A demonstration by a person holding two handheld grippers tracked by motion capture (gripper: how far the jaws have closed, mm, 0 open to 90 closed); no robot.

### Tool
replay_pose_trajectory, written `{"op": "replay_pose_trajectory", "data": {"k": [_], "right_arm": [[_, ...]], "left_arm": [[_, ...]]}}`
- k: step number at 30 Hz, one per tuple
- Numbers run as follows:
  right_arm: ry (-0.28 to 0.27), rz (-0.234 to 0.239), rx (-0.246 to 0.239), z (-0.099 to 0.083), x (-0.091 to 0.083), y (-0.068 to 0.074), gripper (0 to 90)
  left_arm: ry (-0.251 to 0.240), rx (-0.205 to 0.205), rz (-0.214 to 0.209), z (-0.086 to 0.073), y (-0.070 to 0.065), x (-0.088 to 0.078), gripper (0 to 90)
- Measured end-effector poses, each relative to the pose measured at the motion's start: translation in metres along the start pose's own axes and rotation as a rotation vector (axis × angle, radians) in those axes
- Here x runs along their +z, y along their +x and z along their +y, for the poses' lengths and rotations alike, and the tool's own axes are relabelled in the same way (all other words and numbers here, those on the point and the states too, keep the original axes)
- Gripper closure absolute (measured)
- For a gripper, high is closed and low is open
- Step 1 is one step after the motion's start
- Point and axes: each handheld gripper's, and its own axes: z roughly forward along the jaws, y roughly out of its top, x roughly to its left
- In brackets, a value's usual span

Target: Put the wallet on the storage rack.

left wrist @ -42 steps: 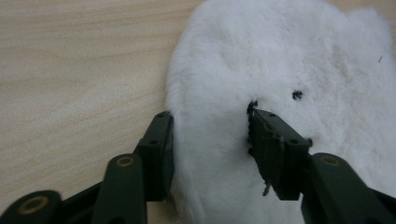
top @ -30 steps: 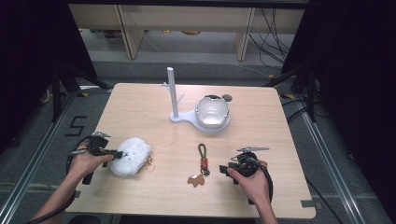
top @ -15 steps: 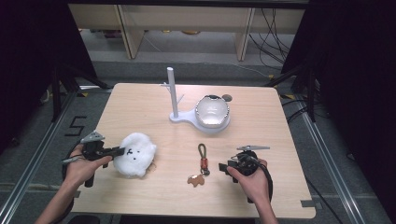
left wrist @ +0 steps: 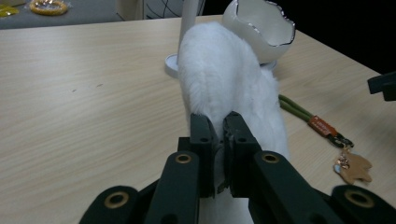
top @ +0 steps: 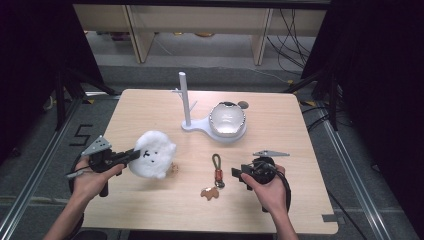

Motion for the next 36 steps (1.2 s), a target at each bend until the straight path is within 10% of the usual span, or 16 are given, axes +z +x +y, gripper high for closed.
{"op": "replay_pose_trajectory", "data": {"k": [11, 36], "right_arm": [[-0.111, 0.066, -0.026, 0.023, 0.004, 0.017, 50.9], [-0.262, 0.165, -0.067, 0.064, 0.022, 0.039, 45.1]], "left_arm": [[-0.088, 0.026, -0.067, 0.015, -0.025, 0.016, 83.6], [-0.123, 0.12, -0.187, 0.04, -0.076, 0.059, 83.5]]}}
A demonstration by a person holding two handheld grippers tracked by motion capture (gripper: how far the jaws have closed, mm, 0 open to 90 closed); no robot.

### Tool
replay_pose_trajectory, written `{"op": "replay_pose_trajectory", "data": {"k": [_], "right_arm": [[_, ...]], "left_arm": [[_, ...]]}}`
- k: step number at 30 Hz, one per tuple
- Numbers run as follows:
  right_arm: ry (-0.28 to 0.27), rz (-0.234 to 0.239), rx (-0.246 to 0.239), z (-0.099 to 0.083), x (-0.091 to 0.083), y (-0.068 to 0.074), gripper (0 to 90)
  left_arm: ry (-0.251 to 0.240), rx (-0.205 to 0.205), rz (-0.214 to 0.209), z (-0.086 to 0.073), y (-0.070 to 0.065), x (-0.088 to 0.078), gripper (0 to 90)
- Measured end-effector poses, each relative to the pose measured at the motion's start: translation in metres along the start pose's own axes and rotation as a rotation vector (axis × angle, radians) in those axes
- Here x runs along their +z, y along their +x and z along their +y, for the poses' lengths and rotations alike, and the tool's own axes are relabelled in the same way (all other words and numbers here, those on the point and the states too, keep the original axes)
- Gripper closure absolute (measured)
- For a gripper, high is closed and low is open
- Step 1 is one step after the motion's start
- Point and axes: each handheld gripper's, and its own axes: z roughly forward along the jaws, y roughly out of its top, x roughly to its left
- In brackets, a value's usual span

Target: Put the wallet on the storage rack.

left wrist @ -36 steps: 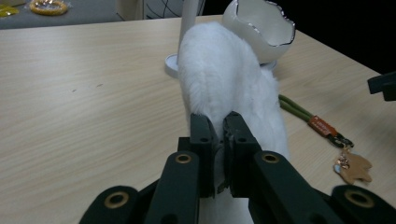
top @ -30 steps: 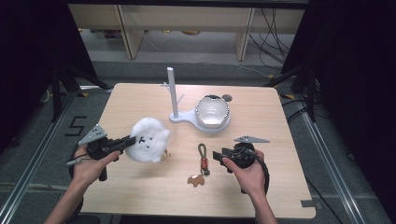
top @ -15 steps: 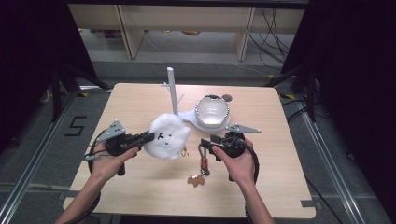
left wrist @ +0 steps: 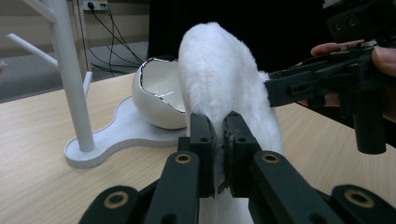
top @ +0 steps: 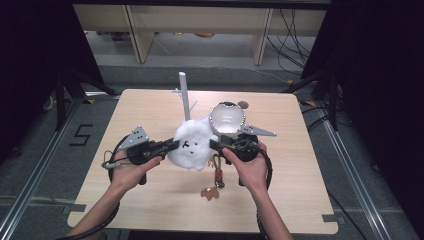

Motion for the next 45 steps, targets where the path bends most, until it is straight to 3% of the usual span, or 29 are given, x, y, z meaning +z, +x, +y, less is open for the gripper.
{"op": "replay_pose_trajectory", "data": {"k": [4, 10, 11, 14, 15, 18, 21, 24, 27, 30, 36, 37, 44, 45], "right_arm": [[0.001, 0.025, 0.03, 0.001, 0.004, 0.0, 44.6], [-0.001, 0.052, 0.022, 0.001, 0.009, -0.001, 47.5], [0.006, 0.083, 0.045, 0.001, 0.009, -0.001, 56.2], [0.003, 0.084, 0.041, 0.001, 0.009, -0.001, 64.3], [-0.004, 0.084, 0.04, 0.002, 0.006, -0.001, 73.1], [-0.022, 0.095, 0.019, 0.004, 0.003, -0.001, 77.7], [-0.055, 0.074, -0.016, 0.008, -0.002, 0.001, 79.4], [-0.085, 0.067, -0.024, 0.012, -0.007, 0.002, 79.9], [-0.119, 0.053, -0.049, 0.021, -0.015, 0.003, 80.3], [-0.126, 0.035, -0.065, 0.028, -0.02, 0.001, 80.3], [-0.132, -0.016, -0.082, 0.035, -0.025, -0.003, 80.3], [-0.139, -0.031, -0.106, 0.037, -0.026, -0.006, 80.2], [-0.136, -0.071, -0.112, 0.045, -0.031, -0.014, 80.2], [-0.131, -0.074, -0.132, 0.046, -0.031, -0.015, 80.2]], "left_arm": [[-0.005, 0.001, -0.007, 0.0, -0.003, 0.003, 83.6], [-0.014, 0.002, -0.016, 0.0, -0.005, 0.004, 83.5], [-0.021, -0.004, -0.023, 0.0, -0.006, 0.005, 83.5], [-0.023, -0.002, -0.022, 0.0, -0.006, 0.005, 83.3], [-0.029, -0.004, -0.018, -0.001, -0.006, 0.006, 83.1], [-0.048, 0.011, -0.022, -0.003, -0.005, 0.009, 81.9], [-0.061, 0.027, -0.016, -0.002, -0.006, 0.01, 76.9], [-0.071, 0.022, -0.019, -0.002, -0.005, 0.011, 64.6], [-0.069, 0.039, 0.012, -0.003, -0.002, 0.012, 52.4], [-0.058, 0.049, 0.031, -0.008, 0.001, 0.008, 46.7], [-0.031, 0.078, 0.079, -0.019, 0.008, -0.006, 42.6], [-0.018, 0.083, 0.111, -0.024, 0.013, -0.014, 41.9], [-0.019, 0.054, 0.2, -0.04, 0.028, -0.04, 41.0], [-0.016, 0.049, 0.209, -0.043, 0.029, -0.042, 41.0]]}}
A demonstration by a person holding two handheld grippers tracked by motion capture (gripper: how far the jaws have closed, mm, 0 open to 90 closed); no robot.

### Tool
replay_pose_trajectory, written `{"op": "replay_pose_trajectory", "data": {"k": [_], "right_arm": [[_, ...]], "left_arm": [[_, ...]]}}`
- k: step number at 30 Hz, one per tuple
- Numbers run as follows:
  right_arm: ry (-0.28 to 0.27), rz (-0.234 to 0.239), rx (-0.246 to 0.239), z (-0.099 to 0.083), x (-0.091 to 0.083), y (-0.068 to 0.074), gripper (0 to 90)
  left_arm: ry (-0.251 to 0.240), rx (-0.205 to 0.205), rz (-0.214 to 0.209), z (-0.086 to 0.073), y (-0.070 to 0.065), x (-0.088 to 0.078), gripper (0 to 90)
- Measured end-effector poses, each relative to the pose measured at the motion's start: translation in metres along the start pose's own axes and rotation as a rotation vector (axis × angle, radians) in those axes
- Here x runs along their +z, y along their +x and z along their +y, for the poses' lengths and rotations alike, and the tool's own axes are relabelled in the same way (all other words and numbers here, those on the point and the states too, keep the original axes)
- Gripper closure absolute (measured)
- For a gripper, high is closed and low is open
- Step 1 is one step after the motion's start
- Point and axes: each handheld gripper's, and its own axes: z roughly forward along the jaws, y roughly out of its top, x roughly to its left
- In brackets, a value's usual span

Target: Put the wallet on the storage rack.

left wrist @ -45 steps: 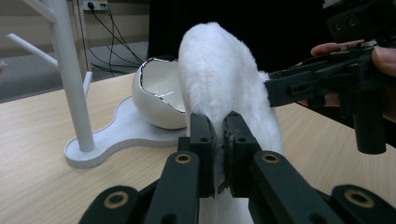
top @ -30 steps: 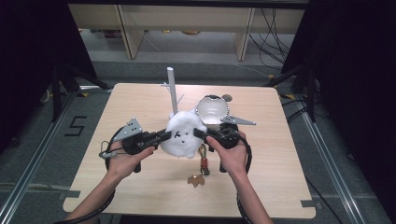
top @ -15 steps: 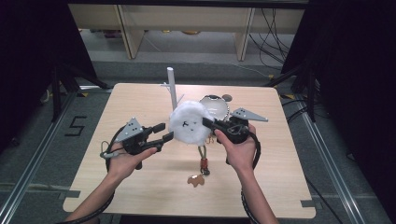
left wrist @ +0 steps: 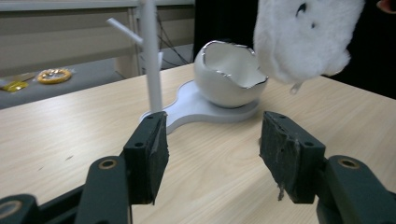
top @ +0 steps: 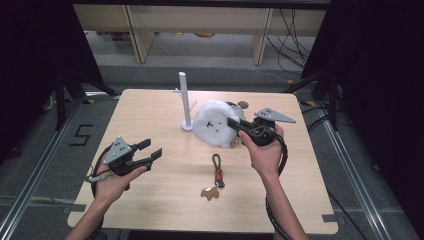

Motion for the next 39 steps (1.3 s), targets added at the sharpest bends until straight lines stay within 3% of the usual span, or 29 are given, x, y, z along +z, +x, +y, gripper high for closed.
{"op": "replay_pose_trajectory", "data": {"k": [2, 4, 6, 7, 12, 39], "right_arm": [[-0.001, -0.006, 0.02, 0.002, 0.0, 0.0, 80.2], [0.001, -0.01, 0.0, 0.003, 0.0, -0.003, 80.2], [0.001, -0.014, 0.017, 0.004, 0.0, -0.004, 80.2], [-0.004, -0.019, -0.003, 0.005, 0.001, -0.006, 80.2], [-0.006, -0.028, 0.008, 0.007, 0.003, -0.01, 80.2], [-0.031, -0.084, -0.021, 0.026, 0.01, -0.025, 80.2]], "left_arm": [[0.003, -0.003, 0.018, -0.006, 0.003, -0.003, 40.8], [0.012, -0.013, 0.037, -0.012, 0.006, -0.005, 40.7], [0.018, -0.023, 0.05, -0.019, 0.008, -0.006, 40.4], [0.031, -0.026, 0.061, -0.021, 0.008, -0.007, 40.2], [0.048, -0.038, 0.074, -0.032, 0.01, -0.006, 40.1], [0.049, -0.075, 0.115, -0.046, 0.016, -0.011, 40.1]]}}
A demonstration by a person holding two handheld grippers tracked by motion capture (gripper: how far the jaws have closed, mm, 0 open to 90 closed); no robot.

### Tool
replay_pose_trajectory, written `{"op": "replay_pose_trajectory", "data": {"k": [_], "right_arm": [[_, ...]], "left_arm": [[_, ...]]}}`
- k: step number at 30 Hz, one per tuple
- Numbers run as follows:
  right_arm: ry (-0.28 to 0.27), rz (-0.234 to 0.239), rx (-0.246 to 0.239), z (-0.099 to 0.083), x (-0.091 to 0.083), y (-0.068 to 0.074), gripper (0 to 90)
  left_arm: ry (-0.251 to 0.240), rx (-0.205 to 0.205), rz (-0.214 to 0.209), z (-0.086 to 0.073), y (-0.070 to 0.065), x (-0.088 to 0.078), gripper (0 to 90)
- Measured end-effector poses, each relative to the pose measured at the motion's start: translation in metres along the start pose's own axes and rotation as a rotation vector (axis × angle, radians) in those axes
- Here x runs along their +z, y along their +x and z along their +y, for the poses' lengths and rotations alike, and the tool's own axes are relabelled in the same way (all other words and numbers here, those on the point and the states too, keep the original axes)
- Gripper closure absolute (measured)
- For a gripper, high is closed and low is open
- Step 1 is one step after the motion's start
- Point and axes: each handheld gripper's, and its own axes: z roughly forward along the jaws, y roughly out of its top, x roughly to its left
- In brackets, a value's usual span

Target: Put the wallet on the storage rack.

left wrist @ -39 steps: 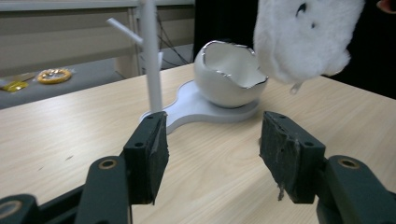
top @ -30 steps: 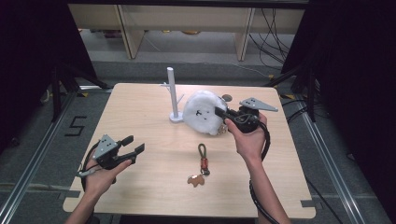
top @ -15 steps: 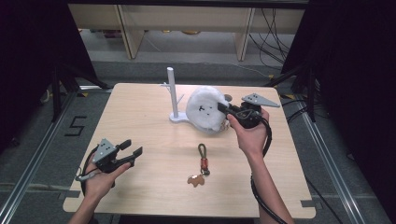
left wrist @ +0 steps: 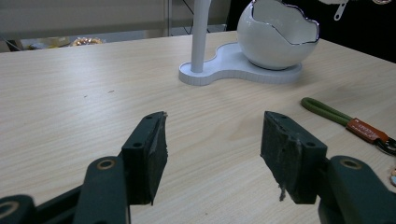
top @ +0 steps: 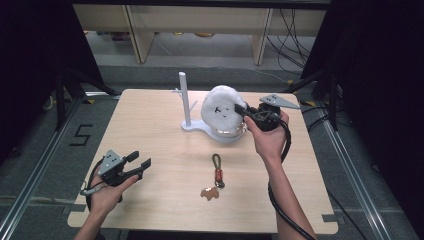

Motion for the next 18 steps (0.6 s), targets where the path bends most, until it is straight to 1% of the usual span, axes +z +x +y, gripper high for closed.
{"op": "replay_pose_trajectory", "data": {"k": [2, 3, 4, 5, 6, 7, 8, 9, 11, 12, 15, 17, 18], "right_arm": [[0.0, 0.0, -0.001, 0.001, 0.002, -0.001, 80.1], [0.007, -0.003, 0.009, 0.002, 0.002, 0.0, 80.1], [0.001, -0.002, 0.017, 0.002, 0.003, 0.0, 80.1], [-0.001, -0.003, 0.004, 0.003, 0.004, -0.002, 80.1], [0.002, -0.013, 0.003, 0.003, 0.004, -0.002, 80.1], [0.004, -0.012, -0.004, 0.003, 0.005, -0.003, 80.0], [0.004, -0.012, -0.004, 0.003, 0.005, -0.003, 80.0], [0.002, -0.01, 0.01, 0.004, 0.007, -0.004, 80.0], [0.002, -0.014, 0.001, 0.004, 0.007, -0.005, 80.0], [0.001, -0.014, 0.016, 0.005, 0.007, -0.006, 80.0], [-0.004, -0.032, 0.003, 0.006, 0.008, -0.008, 80.1], [-0.005, -0.025, 0.014, 0.007, 0.009, -0.007, 80.0], [-0.009, -0.026, 0.001, 0.007, 0.01, -0.008, 80.1]], "left_arm": [[0.001, -0.001, 0.001, 0.0, 0.0, 0.0, 40.1], [0.001, -0.004, 0.001, 0.0, 0.0, 0.0, 40.1], [0.001, -0.004, 0.001, 0.0, 0.0, 0.0, 40.1], [0.0, -0.005, 0.001, 0.0, 0.0, 0.0, 40.1], [0.0, -0.007, 0.001, 0.0, 0.0, 0.0, 40.1], [-0.001, -0.007, 0.002, -0.001, 0.0, 0.0, 40.1], [-0.001, -0.007, 0.002, -0.001, 0.0, 0.0, 40.1], [-0.006, -0.007, 0.001, -0.001, 0.0, 0.0, 40.1], [-0.002, -0.008, 0.003, -0.001, 0.0, 0.0, 40.1], [-0.003, -0.008, 0.004, -0.001, 0.0, 0.0, 40.1], [-0.003, -0.009, 0.004, -0.001, 0.0, 0.0, 40.1], [-0.003, -0.009, 0.003, -0.001, 0.0, 0.0, 40.1], [-0.003, -0.009, 0.003, -0.001, 0.0, 0.0, 40.1]]}}
